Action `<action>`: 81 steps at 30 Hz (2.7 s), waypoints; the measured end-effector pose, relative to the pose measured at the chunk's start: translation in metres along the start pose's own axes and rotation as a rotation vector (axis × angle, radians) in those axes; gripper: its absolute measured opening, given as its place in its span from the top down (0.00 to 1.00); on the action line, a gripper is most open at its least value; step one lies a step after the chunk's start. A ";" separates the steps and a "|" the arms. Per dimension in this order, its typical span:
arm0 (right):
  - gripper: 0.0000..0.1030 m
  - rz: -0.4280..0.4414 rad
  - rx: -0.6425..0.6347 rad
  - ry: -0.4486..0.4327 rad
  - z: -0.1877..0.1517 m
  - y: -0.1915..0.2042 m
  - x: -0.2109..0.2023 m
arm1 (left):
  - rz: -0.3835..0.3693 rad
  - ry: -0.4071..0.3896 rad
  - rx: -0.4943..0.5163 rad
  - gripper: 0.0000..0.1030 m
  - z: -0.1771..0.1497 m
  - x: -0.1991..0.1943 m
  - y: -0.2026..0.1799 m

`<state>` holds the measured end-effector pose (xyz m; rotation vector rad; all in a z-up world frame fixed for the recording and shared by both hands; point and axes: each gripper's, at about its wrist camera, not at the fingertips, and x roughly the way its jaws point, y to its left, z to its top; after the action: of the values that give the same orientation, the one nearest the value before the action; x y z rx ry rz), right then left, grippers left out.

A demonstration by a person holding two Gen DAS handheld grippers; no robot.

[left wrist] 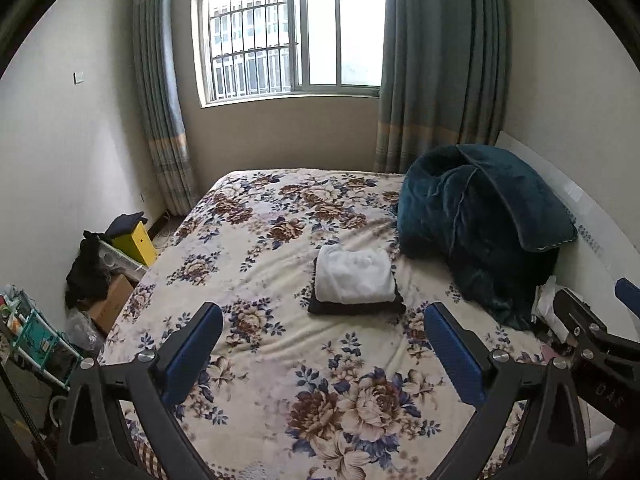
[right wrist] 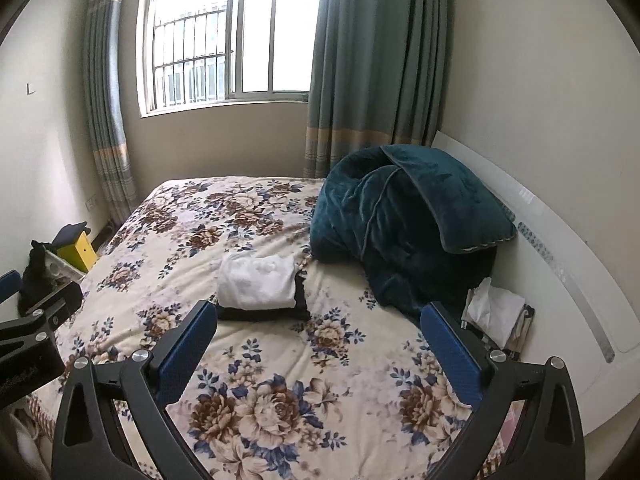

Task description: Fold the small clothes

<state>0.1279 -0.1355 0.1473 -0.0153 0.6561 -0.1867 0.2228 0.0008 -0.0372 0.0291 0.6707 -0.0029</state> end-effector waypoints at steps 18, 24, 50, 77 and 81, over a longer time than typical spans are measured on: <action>0.00 0.029 -0.004 -0.014 0.008 -0.002 0.003 | 0.009 -0.022 0.011 0.00 0.008 -0.009 -0.002; 0.00 0.029 -0.003 -0.025 0.008 -0.002 0.002 | 0.017 -0.033 -0.006 0.00 0.009 -0.011 0.001; 0.00 0.044 0.000 -0.032 0.008 -0.004 0.004 | 0.019 -0.035 0.000 0.00 0.011 -0.012 0.007; 0.00 0.039 0.004 -0.027 0.004 0.000 0.004 | 0.031 -0.030 -0.004 0.00 0.012 -0.015 0.008; 0.00 0.037 0.006 -0.026 0.002 -0.002 0.002 | 0.036 -0.039 0.002 0.00 0.012 -0.014 0.010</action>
<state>0.1302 -0.1377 0.1484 0.0001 0.6295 -0.1525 0.2192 0.0101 -0.0184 0.0430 0.6308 0.0310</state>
